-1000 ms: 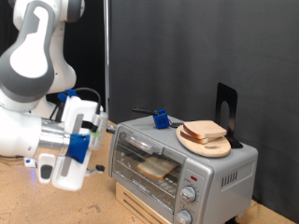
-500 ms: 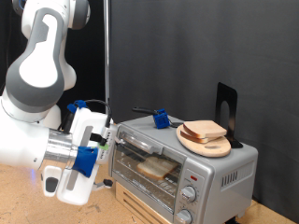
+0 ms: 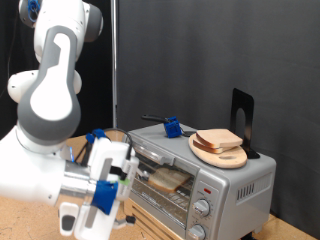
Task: Make a piece of toast with the oven
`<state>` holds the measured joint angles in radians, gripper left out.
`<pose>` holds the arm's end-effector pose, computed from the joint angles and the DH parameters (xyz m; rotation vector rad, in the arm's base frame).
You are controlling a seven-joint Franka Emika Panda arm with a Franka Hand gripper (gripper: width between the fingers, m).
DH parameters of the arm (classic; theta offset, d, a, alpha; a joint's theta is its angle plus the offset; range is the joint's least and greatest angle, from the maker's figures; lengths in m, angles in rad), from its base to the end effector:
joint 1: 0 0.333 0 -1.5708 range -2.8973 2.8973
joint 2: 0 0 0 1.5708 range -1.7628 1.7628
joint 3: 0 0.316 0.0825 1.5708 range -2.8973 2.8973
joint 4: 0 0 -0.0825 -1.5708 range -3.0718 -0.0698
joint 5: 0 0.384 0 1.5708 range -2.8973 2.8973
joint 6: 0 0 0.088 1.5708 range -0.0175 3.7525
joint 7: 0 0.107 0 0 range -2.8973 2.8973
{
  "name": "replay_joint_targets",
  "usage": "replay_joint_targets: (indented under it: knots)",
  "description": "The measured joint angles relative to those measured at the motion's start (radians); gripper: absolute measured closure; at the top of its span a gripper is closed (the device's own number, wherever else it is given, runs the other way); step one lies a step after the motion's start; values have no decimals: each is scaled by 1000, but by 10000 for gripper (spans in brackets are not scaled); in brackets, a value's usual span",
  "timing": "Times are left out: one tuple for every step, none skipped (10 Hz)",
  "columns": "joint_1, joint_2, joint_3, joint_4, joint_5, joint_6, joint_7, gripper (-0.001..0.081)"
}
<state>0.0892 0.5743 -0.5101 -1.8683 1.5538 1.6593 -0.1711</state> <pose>0.6069 -0.1367 0.2502 -1.6709 0.9409 0.1499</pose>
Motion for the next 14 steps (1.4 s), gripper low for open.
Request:
replay_joint_targets:
  knots:
    - [-2, 40, 11, 39, 19, 0, -8, 3]
    - [-5, 78, 20, 77, 42, -2, -28, 3]
    - [-13, 112, 30, 109, 58, -9, -55, 3]
    - [-22, 143, 34, 135, 62, -19, -83, 3]
    - [-31, 172, 37, 157, 63, -23, -99, 3]
    - [-37, 197, 39, 176, 64, -23, -108, 3]
    - [-42, 219, 39, 193, 66, -23, -110, 3]
    - [-45, 238, 40, 206, 77, -22, -112, 3]
    - [-48, 254, 41, 216, 101, -17, -112, 3]
    - [-49, 267, 42, 227, 121, -13, -111, 3]
    - [-50, 277, 46, 238, 131, -13, -109, 3]
    - [-50, 287, 52, 255, 132, -16, -103, 3]
    - [-49, 301, 58, 277, 110, -34, -83, 3]
    - [-46, 319, 58, 309, 73, -56, -53, 3]
